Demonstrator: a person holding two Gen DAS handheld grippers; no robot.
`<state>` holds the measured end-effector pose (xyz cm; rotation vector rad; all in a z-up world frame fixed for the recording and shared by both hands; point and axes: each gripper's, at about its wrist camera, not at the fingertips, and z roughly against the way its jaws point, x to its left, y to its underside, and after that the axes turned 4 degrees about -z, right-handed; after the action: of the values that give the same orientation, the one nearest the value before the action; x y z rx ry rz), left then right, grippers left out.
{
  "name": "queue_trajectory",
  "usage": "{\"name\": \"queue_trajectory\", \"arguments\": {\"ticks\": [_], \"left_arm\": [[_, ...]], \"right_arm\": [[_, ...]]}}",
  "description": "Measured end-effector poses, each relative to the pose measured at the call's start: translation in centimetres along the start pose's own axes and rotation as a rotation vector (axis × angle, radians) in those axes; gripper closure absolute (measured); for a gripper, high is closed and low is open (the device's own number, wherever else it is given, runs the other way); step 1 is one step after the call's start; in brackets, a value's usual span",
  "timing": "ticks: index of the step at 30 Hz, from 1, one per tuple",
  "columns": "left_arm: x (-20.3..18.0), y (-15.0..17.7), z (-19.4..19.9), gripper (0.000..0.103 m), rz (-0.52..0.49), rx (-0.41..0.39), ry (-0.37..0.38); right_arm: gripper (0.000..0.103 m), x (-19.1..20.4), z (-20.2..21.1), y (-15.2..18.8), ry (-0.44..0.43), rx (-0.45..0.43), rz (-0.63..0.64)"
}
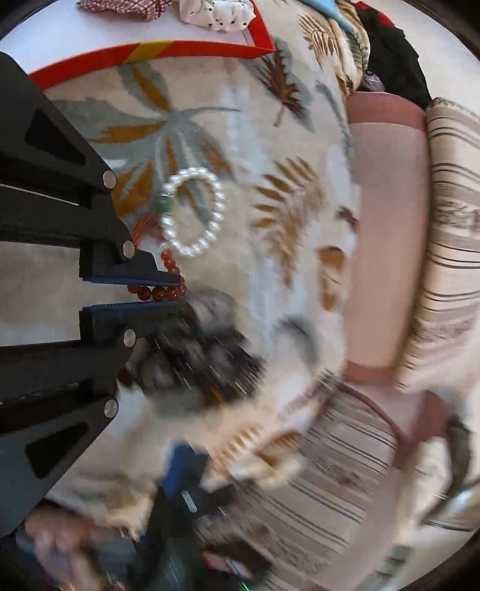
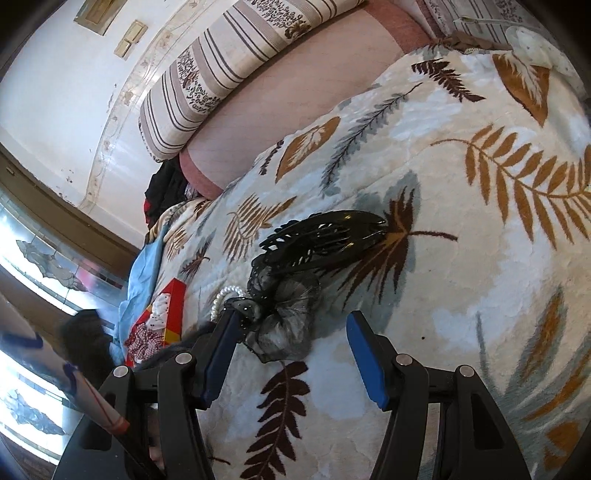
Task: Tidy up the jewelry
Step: 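Close the left gripper on the red bead bracelet while the right grips the black scrunchie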
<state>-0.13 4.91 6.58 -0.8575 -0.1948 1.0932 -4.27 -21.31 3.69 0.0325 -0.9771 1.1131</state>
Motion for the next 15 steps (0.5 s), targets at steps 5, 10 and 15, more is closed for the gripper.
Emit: {"name": "queue_trajectory", "arguments": {"ticks": [5, 10, 15], "left_arm": [[0.2, -1.1, 3.9, 0.096, 0.029, -0.143, 0.034], [1.3, -1.7, 4.8, 0.096, 0.07, -0.175, 0.013], [1.5, -1.5, 4.6, 0.096, 0.058, -0.177, -0.038]], "right_arm": [[0.037, 0.3, -0.7, 0.3, 0.014, 0.019, 0.025], [0.037, 1.9, -2.3, 1.0, 0.039, 0.041, 0.101], [0.036, 3.2, -5.1, 1.0, 0.075, 0.066, 0.165]]}}
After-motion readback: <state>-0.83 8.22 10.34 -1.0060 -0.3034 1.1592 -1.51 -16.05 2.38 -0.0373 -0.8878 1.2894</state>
